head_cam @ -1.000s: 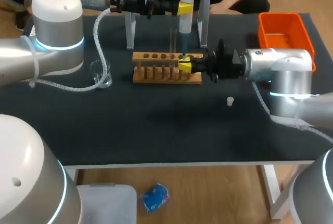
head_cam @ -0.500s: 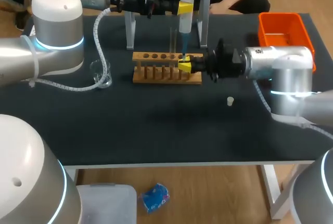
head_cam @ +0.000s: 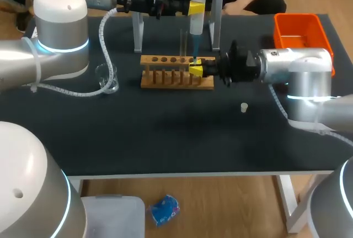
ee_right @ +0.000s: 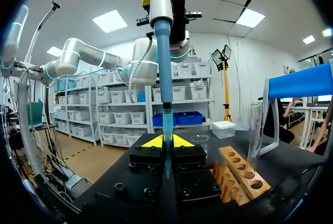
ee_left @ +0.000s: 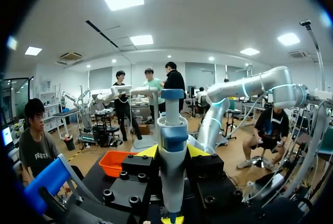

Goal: Invert the test tube, pick up the pipette, mount the tip to pipette, aspirate from beaker and dispense into the tube, eject the tip, return the pipette, and cap with the stopper.

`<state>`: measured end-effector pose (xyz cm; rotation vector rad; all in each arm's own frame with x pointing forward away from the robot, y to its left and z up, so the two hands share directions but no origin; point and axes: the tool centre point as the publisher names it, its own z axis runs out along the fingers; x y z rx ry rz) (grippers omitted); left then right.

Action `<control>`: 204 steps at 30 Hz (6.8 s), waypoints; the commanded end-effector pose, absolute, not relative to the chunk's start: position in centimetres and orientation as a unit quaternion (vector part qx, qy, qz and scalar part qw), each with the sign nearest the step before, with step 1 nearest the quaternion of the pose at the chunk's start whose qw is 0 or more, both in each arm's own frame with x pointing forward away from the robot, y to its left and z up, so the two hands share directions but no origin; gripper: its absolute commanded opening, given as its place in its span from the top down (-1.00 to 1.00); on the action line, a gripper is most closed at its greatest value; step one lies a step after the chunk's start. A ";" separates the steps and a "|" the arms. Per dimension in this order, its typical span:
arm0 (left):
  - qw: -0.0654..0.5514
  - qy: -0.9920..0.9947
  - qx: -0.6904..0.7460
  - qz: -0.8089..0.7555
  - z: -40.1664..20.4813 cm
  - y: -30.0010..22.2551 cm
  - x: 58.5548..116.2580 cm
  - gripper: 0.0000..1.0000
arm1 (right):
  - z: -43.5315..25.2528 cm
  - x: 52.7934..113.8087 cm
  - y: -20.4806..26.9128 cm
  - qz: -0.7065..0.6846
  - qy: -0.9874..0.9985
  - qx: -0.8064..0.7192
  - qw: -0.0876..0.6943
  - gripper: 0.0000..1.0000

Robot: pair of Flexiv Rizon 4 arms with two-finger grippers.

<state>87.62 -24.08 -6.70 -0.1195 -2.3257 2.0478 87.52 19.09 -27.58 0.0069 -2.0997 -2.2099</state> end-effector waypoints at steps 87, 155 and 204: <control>0.016 -0.755 -0.031 0.655 -7.1 -23.4 87.7 1.00 | -27.0 84.0 12.8 -0.697 -0.717 0.014 0.004 -1.00; 0.059 -0.776 -0.184 0.601 -10.8 -4.3 90.6 1.00 | -27.0 84.0 12.8 -0.697 -0.717 0.014 0.004 -1.00; 0.051 -0.779 -0.158 0.604 -12.0 -1.4 91.0 1.00 | -27.8 84.7 20.5 -0.613 -0.790 -0.001 -0.023 -1.00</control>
